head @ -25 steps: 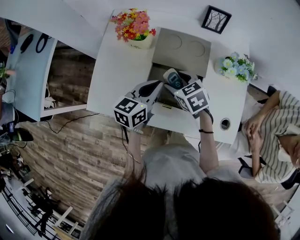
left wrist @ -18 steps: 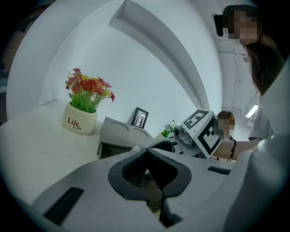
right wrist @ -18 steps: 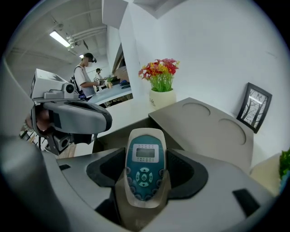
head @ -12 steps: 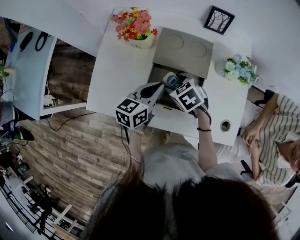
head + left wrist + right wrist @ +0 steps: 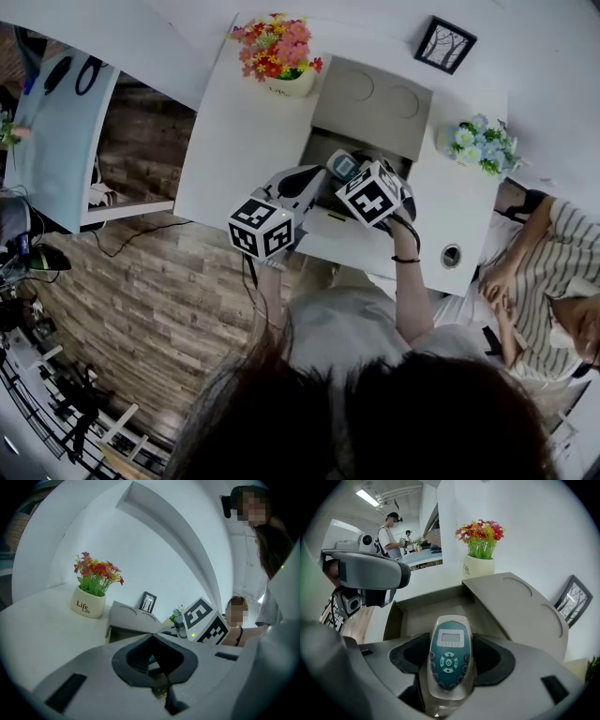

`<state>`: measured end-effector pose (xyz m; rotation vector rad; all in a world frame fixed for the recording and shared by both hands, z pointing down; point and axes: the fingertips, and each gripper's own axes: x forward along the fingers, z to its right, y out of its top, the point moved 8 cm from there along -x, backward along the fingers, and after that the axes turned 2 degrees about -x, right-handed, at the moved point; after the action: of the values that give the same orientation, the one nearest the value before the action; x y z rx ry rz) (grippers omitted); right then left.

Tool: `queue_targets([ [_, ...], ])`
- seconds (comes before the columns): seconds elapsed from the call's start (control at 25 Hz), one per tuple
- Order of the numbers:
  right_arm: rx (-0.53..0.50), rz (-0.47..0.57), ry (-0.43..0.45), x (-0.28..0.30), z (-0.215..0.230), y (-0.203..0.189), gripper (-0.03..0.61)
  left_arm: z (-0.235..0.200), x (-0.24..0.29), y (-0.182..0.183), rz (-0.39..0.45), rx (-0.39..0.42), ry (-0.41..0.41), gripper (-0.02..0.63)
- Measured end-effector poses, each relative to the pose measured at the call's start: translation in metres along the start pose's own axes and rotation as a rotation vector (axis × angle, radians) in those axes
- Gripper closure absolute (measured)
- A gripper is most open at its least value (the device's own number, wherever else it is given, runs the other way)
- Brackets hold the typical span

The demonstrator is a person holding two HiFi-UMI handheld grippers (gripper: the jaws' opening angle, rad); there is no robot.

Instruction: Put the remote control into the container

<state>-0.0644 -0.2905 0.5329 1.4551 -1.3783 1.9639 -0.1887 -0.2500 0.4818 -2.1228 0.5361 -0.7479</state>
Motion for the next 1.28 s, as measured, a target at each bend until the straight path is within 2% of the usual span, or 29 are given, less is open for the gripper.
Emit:
queue_targets([
  [0.52, 0.059, 0.068, -0.005, 0.002, 0.000, -0.006, 0.288, 0.003, 0.003, 0.003, 0.007, 0.008, -0.010, 0.611],
  [0.64, 0.115, 0.116, 0.001, -0.001, 0.000, -0.008, 0.285, 0.006, 0.002, 0.006, 0.011, 0.013, -0.014, 0.611],
  [1.04, 0.201, 0.286, -0.001, -0.025, 0.006, -0.013, 0.287, 0.010, -0.002, 0.007, 0.031, 0.024, -0.007, 0.611],
  [1.28, 0.321, 0.463, 0.048, -0.053, 0.009, -0.021, 0.292, 0.020, -0.004, 0.011, 0.060, 0.053, -0.013, 0.611],
])
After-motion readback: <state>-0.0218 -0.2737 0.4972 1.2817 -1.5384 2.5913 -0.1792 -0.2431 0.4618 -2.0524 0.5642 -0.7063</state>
